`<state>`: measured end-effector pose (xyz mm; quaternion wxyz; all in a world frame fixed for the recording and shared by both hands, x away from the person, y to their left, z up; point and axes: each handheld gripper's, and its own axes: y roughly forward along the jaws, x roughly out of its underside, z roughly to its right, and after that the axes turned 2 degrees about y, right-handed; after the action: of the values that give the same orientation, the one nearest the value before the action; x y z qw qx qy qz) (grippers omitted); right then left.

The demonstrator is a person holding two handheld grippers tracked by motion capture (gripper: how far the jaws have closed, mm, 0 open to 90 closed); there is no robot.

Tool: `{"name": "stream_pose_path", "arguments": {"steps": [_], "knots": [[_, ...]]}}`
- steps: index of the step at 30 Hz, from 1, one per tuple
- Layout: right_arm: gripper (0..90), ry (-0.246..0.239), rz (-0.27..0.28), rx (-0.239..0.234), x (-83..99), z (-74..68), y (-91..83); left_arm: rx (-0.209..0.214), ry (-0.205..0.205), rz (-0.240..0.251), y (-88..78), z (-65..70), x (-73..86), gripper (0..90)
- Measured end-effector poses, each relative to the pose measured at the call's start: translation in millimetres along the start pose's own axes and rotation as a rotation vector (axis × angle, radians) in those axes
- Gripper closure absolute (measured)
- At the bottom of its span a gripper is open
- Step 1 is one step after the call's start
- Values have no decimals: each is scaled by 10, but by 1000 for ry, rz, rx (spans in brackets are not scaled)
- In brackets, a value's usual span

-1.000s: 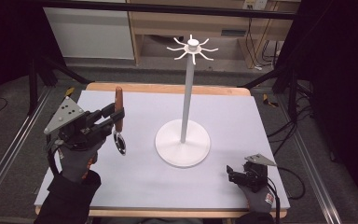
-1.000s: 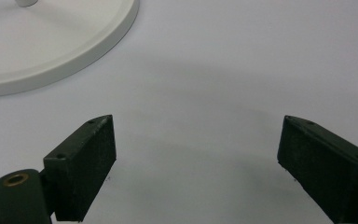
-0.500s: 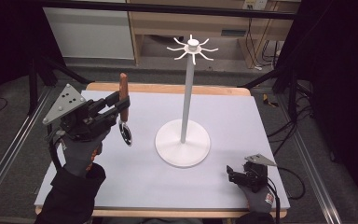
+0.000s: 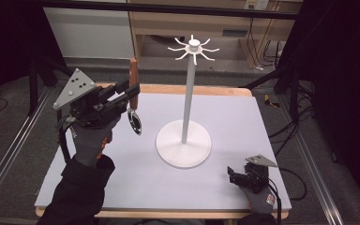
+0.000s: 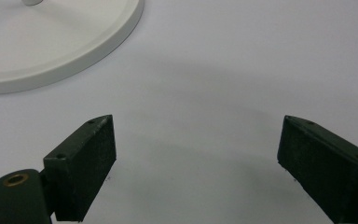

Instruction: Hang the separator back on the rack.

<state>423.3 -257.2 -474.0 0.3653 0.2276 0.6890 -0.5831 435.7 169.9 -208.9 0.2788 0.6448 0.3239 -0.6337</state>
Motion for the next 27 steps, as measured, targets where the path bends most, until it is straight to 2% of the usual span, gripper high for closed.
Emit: {"name": "stream_pose_path", "arguments": {"steps": [7,13,17,21,22,27], "knots": [[118,-1,-2,-2,0,0,2,6,2,4,73,27,-86,677],[117,-1,-4,-1,-1,-3,6,15,3,-1,143,50,-98,677],[118,-7,0,-2,-1,4,5,25,10,-11,228,104,-124,677],[117,-7,0,-3,-1,5,5,37,0,-18,265,150,-143,677],[118,-7,0,-3,-1,6,6,37,15,-14,293,168,-156,677],[118,-6,0,-3,-2,8,3,45,18,-15,345,206,-175,677]]}}
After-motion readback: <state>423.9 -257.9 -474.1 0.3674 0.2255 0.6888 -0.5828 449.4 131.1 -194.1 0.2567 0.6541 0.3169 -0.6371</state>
